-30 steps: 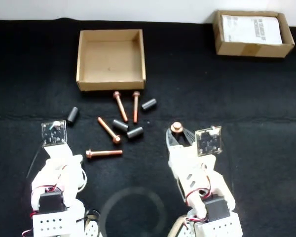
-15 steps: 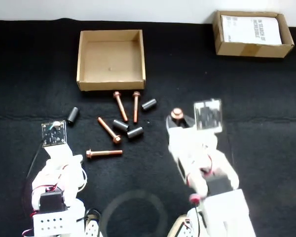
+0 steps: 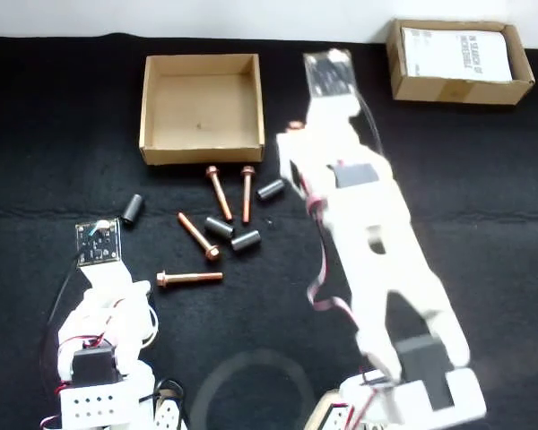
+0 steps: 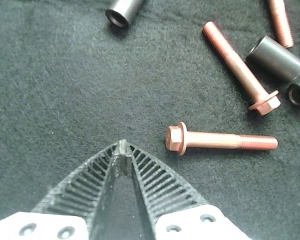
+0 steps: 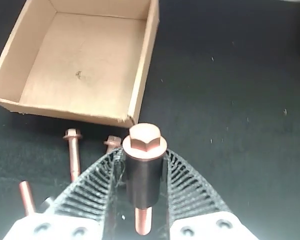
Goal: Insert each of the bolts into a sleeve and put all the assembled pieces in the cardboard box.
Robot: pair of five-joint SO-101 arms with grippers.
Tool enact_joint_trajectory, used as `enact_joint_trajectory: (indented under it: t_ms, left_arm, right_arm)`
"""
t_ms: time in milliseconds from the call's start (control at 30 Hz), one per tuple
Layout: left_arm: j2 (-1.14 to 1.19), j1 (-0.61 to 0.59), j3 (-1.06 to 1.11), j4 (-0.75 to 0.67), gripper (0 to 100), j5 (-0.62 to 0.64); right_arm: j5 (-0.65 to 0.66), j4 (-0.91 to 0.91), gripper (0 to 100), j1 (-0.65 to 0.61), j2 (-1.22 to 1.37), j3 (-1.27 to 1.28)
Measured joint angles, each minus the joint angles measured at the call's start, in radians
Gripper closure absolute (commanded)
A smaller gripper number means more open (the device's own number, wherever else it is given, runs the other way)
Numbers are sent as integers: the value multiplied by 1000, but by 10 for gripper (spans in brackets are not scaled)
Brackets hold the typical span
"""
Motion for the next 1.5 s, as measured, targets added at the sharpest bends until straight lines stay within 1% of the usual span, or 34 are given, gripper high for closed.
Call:
enact_joint_trajectory:
  t_ms: [267, 433, 600, 767, 833, 867, 967, 1033, 1200, 1333, 1500]
  left_arm:
    - [0, 0, 0, 0, 991, 0]
    - [0, 0, 2, 0, 991, 0]
    - [0, -15, 2, -8, 991, 0]
    - [0, -54, 2, -54, 991, 0]
    - [0, -54, 2, -57, 991, 0]
    - [0, -54, 2, -58, 991, 0]
    - [0, -54, 2, -60, 991, 0]
    - [0, -54, 2, -60, 991, 0]
    - [0, -54, 2, -60, 991, 0]
    - [0, -54, 2, -60, 991, 0]
    - [0, -54, 2, -60, 991, 0]
  right_arm:
    - [359, 242, 992, -81, 462, -620]
    - [534, 304, 992, -130, 700, -967]
    - [723, 304, 992, -160, 898, -1214]
    - [933, 305, 992, -193, 1059, -1346]
    - [957, 307, 982, -206, 1096, -1359]
    - [961, 307, 960, -212, 1105, -1361]
    - [947, 310, 844, -216, 1108, -1364]
    - [930, 333, 789, -216, 1105, -1372]
    - [924, 404, 786, -216, 1103, -1396]
    - [919, 471, 786, -216, 1103, -1476]
    - [918, 615, 786, -216, 1103, -1597]
